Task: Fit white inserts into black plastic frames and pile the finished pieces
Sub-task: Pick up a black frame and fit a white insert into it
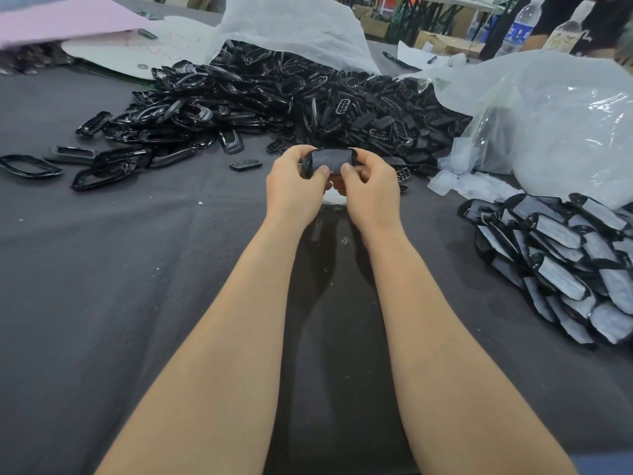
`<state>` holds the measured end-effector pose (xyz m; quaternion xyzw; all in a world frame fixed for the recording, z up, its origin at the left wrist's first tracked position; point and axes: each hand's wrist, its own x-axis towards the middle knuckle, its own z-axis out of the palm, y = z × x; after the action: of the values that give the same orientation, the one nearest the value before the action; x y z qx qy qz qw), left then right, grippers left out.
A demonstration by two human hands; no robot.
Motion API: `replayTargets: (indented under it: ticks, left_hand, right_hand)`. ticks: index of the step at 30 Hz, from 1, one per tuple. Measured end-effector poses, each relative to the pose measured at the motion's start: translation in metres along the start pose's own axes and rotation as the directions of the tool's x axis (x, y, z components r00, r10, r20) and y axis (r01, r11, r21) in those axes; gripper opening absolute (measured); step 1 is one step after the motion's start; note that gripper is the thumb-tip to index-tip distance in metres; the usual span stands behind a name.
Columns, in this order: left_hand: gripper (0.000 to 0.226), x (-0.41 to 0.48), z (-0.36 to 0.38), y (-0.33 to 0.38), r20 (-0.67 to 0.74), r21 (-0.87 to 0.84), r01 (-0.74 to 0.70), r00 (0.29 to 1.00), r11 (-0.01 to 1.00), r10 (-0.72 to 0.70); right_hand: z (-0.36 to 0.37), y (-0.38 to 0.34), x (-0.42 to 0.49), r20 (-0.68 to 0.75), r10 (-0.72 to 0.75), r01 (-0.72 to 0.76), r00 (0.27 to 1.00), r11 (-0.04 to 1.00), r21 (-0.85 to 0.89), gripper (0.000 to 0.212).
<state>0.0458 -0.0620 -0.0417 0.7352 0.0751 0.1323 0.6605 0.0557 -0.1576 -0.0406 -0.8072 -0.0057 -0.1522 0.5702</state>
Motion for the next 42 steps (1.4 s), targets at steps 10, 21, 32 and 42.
replayTargets:
  ticks: [10, 21, 32, 42]
  left_hand:
    - [0.027, 0.0054, 0.0, -0.0051, 0.007, -0.04, 0.016, 1.0, 0.999, -0.016]
    - [0.03, 0.0057, 0.0001, -0.0062, 0.007, -0.048, 0.008, 1.0, 0.999, -0.008]
    - [0.03, 0.0034, 0.0005, -0.0042, 0.004, -0.014, -0.026, 1.0, 1.0, 0.026]
    - [0.015, 0.0016, -0.0015, -0.0029, -0.059, -0.01, -0.023, 0.998, 1.0, 0.022]
  right_hand:
    - [-0.0008, -0.0004, -0.0006, 0.042, 0.031, -0.03, 0.999, 0.999, -0.015, 0.031]
    - [-0.0028, 0.0009, 0.0005, 0.031, 0.086, -0.089, 0.996, 0.99, 0.113, 0.024]
    - [-0.0027, -0.0021, -0.0017, 0.001, 0.056, -0.055, 0.998, 0.998, 0.036, 0.019]
    - [0.0008, -0.0008, -0.0021, 0.011, 0.025, -0.025, 1.0, 0.999, 0.023, 0.018]
